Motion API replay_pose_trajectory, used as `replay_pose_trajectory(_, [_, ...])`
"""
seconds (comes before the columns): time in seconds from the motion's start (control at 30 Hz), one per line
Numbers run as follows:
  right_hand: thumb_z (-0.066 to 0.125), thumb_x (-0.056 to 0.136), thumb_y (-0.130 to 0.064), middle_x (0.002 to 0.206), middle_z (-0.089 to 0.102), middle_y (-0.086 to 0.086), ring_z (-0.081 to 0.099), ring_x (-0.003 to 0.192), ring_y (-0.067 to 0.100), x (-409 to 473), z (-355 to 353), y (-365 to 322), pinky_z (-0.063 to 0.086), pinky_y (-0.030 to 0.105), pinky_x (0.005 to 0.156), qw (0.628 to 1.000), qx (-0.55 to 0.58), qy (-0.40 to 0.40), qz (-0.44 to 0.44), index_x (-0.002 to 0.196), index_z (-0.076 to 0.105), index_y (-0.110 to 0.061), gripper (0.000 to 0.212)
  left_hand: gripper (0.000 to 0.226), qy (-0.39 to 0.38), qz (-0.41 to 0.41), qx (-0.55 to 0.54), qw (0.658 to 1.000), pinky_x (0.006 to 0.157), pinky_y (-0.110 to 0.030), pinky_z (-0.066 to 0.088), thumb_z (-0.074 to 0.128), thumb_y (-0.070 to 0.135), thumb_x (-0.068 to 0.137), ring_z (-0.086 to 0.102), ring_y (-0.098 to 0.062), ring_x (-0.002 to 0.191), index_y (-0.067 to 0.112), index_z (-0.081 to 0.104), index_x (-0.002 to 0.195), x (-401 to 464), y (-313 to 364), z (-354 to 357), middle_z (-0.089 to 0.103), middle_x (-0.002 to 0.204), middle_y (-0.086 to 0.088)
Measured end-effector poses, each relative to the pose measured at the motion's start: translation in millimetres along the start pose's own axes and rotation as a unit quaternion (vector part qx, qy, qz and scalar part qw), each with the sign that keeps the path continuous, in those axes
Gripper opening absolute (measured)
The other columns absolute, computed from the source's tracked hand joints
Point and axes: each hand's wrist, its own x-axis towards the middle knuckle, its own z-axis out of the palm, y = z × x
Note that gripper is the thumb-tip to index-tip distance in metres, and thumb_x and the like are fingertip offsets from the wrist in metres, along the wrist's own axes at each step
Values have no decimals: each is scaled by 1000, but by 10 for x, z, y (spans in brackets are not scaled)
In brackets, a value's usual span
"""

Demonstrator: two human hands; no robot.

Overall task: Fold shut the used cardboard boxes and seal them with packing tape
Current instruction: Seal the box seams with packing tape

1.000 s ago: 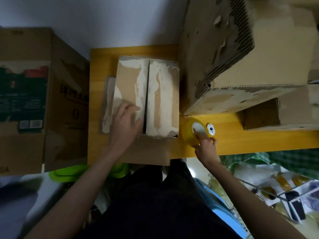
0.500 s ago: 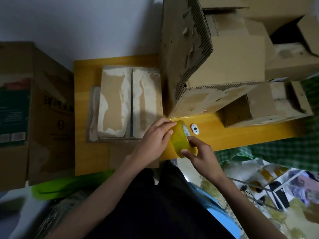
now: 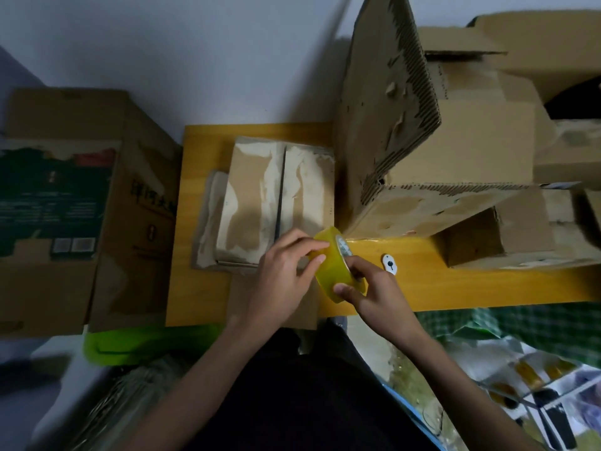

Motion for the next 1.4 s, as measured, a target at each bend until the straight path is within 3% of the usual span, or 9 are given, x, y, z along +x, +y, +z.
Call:
replay_pose_trajectory(0.17, [75, 89, -15, 90, 68, -2, 58, 84, 8, 83, 37, -95, 42, 15, 68, 999, -10, -6, -33, 101, 67, -18, 15, 17, 19, -35, -19, 999, 76, -24, 53, 66, 16, 95, 61, -4, 91, 17, 73, 110, 3, -22, -117, 62, 102, 5])
replay_pose_trajectory(0.3, [77, 87, -17, 90, 68, -1, 58, 84, 9, 117, 59, -140, 47, 26, 73, 998, -34, 3, -51, 102, 67, -17, 18, 21, 27, -104, -60, 992, 76, -13, 51, 69, 13, 92, 64, -2, 94, 21, 73, 111, 19, -26, -168, 67, 102, 8])
replay_pose_trajectory(0.4, [78, 85, -20, 86, 64, -16, 57, 81, 4, 138, 78, -143, 44, 31, 71, 996, -58, 12, -70, 95, 64, -24, 18, 28, 27, -172, -92, 980, 73, -7, 49, 76, 10, 85, 66, -1, 90, 21, 72, 111, 52, -13, -208, 70, 97, 9])
replay_pose_trajectory(0.63, [77, 83, -22, 88, 50, -31, 47, 84, 2, 155, 102, -161, 38, 35, 80, 988, -115, 31, -94, 95, 52, -37, 31, 36, 15, -231, -126, 965, 69, -18, 55, 80, 0, 77, 67, -4, 77, 22, 69, 103, 132, -68, -267, 69, 90, 10])
replay_pose_trajectory(0.73, [78, 81, -21, 90, 52, -23, 46, 87, 4, 145, 108, -189, 39, 35, 81, 985, -138, 35, -98, 96, 54, -33, 30, 38, 15, -255, -132, 958, 66, -22, 56, 79, -1, 74, 68, -9, 73, 23, 67, 100, 142, -58, -265, 68, 90, 8])
replay_pose_trajectory(0.87, [79, 81, -20, 110, 68, -2, 60, 106, 20, 118, 136, -242, 46, 38, 92, 978, -190, 41, -70, 115, 65, -18, 36, 39, 4, -266, -131, 955, 60, -12, 51, 81, -1, 71, 65, -8, 73, 23, 66, 98, 153, 16, -254, 69, 92, 8])
replay_pose_trajectory(1.0, [77, 82, -20, 117, 66, 4, 58, 112, 25, 98, 182, -319, 42, 38, 94, 971, -222, 47, -68, 119, 63, -16, 40, 34, 17, -265, -73, 961, 56, -13, 50, 82, 5, 73, 65, -3, 69, 22, 68, 98, 145, 77, -230, 70, 89, 10])
replay_pose_trajectory(1.1, [75, 83, -20, 116, 65, 5, 57, 111, 27, 94, 202, -357, 41, 39, 93, 968, -236, 49, -70, 119, 62, -14, 39, 27, 22, -259, -43, 965, 61, -19, 54, 82, 9, 75, 66, -1, 70, 20, 70, 96, 154, 74, -219, 72, 83, 10])
replay_pose_trajectory(1.4, [73, 86, -24, 122, 63, 3, 55, 115, 25, 43, 126, -393, 42, 37, 96, 962, -260, 27, -74, 123, 60, -17, 40, 21, -84, -366, -223, 900, 68, -15, 49, 73, 11, 89, 66, -13, 92, 16, 70, 109, 202, -42, -308, 72, 102, -4])
